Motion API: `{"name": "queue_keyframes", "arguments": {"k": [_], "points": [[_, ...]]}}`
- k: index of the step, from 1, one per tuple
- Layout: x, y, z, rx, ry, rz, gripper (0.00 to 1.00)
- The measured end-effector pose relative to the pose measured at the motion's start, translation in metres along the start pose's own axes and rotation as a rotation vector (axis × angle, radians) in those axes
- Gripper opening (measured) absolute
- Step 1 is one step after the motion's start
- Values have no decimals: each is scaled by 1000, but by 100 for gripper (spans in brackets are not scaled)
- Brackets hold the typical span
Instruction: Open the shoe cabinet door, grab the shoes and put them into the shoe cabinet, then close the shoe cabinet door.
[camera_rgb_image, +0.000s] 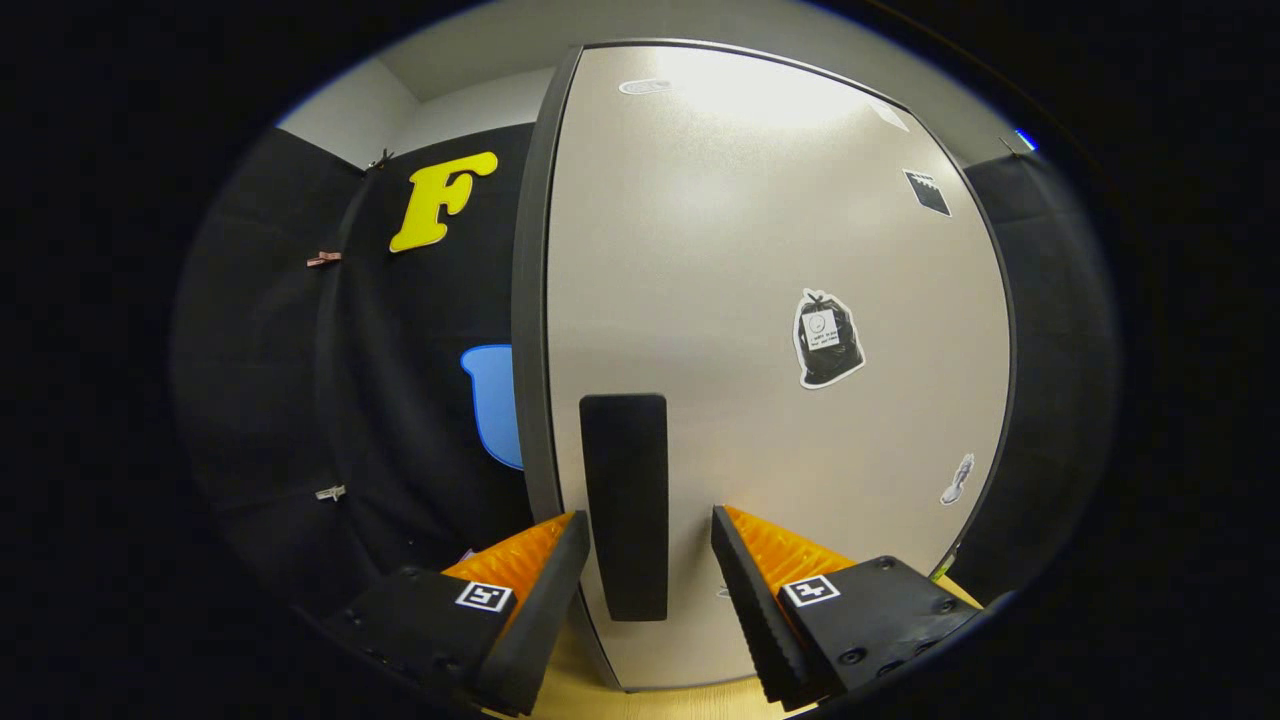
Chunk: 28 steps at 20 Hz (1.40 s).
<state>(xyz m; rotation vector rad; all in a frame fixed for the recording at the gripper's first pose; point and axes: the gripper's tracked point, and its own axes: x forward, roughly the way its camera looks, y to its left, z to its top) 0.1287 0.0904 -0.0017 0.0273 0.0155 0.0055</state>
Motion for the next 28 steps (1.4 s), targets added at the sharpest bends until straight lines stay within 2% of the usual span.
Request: {"name": "queue_keyframes", "arguments": {"k": [1,3,5,7,9,10,20,28], "points": [[0,1,-2,0,5,-1,82],[2,0,-2,-8,3,-8,55],[-2,6,-4,-13,15,9,57],[-1,6,-4,-25,3,4,35],[-1,6,-4,-20,4,6,35],[1,6,-4,-19,8,7,27],[-21,5,-2,-9,12,72,27],[-73,-6,4,9,31,117,27]]}}
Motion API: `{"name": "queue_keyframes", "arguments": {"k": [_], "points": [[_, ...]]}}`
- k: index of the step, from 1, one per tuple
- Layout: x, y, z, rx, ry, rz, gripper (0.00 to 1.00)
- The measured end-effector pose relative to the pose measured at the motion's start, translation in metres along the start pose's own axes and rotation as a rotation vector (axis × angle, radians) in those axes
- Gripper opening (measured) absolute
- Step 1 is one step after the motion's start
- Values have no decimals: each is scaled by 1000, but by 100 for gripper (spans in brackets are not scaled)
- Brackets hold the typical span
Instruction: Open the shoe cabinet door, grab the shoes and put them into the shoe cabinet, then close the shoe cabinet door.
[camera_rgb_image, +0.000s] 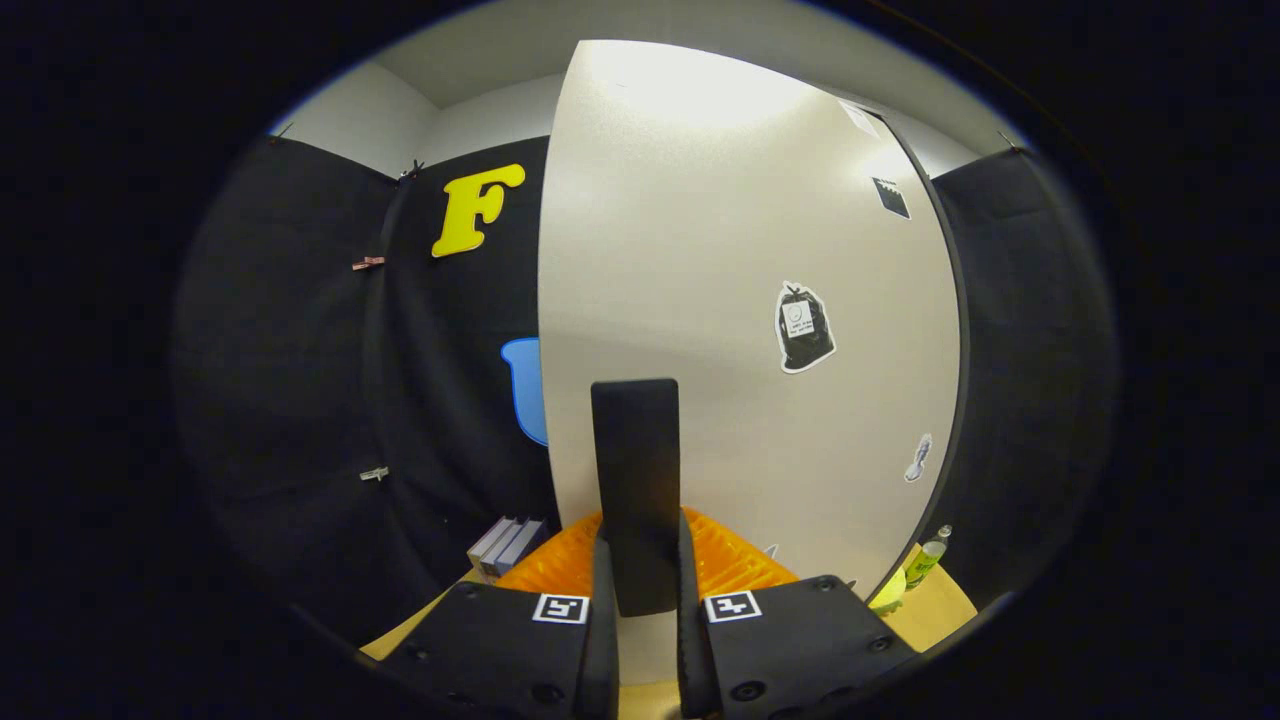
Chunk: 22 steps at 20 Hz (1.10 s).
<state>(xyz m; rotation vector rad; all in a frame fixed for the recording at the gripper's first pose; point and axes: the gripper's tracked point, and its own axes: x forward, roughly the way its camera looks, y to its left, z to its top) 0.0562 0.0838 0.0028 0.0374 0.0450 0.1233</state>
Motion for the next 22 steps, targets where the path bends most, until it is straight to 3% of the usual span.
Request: {"name": "queue_keyframes", "arguments": {"k": [16,22], "points": [[-88,-56,3,-43,21,121,27],[-112,-87,6,-50,22,130,26]]}}
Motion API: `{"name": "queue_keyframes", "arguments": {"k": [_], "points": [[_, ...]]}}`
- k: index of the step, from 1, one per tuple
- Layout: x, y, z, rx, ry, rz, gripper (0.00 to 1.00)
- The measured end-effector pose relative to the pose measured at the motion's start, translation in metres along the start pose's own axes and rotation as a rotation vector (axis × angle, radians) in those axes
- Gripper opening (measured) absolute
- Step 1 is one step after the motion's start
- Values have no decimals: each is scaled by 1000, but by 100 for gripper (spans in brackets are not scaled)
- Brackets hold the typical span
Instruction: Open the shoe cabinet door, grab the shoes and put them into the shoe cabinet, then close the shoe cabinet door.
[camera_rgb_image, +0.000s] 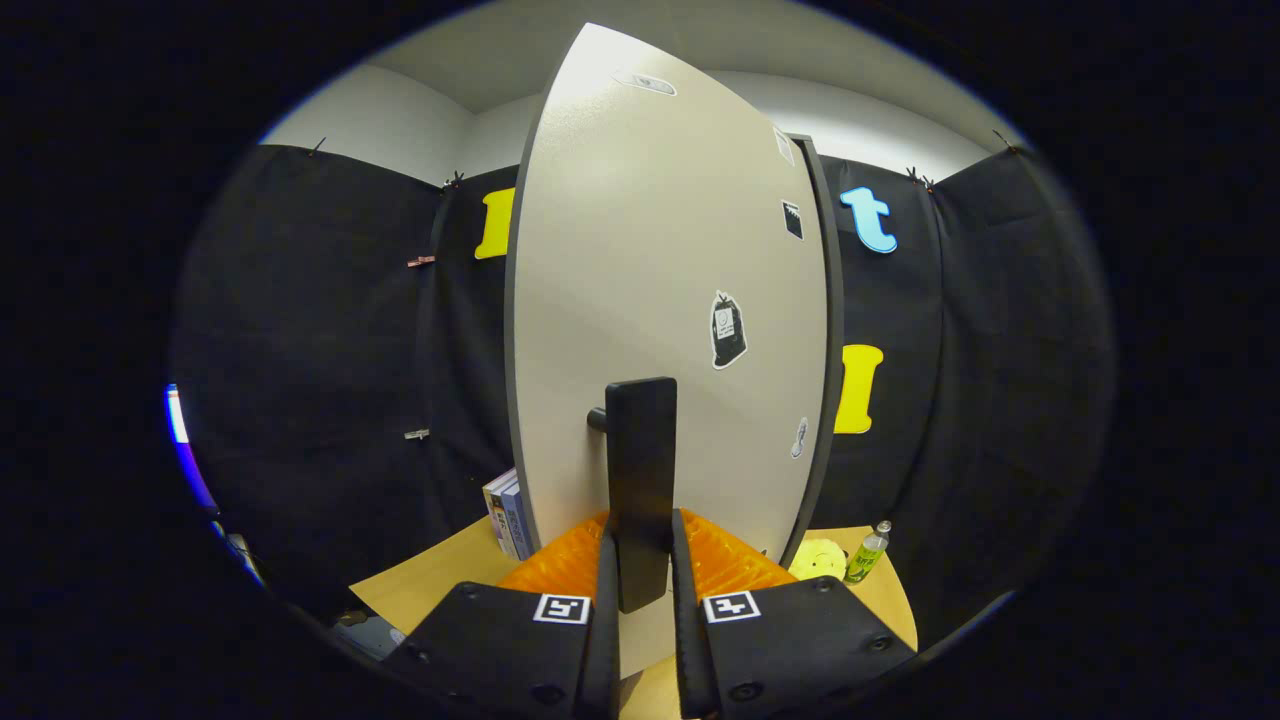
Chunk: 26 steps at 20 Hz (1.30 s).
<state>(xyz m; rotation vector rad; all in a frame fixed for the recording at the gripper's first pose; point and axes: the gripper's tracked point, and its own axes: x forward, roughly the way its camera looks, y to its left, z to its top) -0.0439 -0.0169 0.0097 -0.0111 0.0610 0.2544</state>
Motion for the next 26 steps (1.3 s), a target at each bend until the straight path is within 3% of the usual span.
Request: {"name": "queue_keyframes", "arguments": {"k": [13,20,26], "points": [[-49,-68,6,3,-31,-145,26],[-120,-115,24,1,-120,-286,25],[-133,-101,1,22,-71,-265,25]]}}
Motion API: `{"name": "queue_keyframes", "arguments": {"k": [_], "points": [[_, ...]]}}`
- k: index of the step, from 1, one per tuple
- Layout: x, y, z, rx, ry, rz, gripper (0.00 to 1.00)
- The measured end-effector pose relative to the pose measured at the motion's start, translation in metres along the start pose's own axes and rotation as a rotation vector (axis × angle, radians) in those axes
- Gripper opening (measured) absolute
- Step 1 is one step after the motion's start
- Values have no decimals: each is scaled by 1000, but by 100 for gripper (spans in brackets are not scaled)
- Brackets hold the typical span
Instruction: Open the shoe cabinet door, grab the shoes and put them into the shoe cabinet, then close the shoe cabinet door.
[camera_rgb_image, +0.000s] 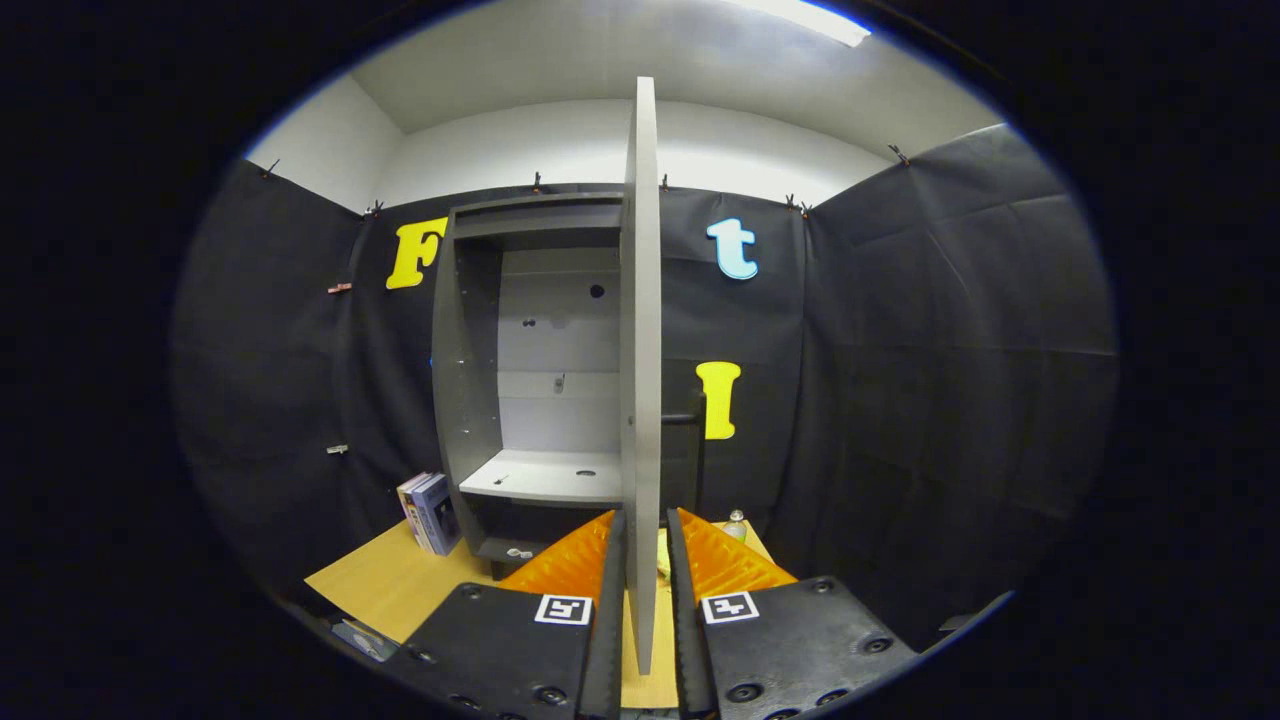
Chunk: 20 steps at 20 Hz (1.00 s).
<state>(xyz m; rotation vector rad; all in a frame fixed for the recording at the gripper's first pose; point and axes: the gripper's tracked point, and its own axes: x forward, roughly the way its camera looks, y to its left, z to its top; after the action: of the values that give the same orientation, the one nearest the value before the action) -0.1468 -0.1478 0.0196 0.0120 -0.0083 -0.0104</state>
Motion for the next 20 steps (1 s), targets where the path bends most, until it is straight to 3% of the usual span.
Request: {"name": "queue_keyframes", "arguments": {"k": [9,20], "points": [[3,81,-50,11,101,148,25],[54,187,-145,13,249,180,26]]}}
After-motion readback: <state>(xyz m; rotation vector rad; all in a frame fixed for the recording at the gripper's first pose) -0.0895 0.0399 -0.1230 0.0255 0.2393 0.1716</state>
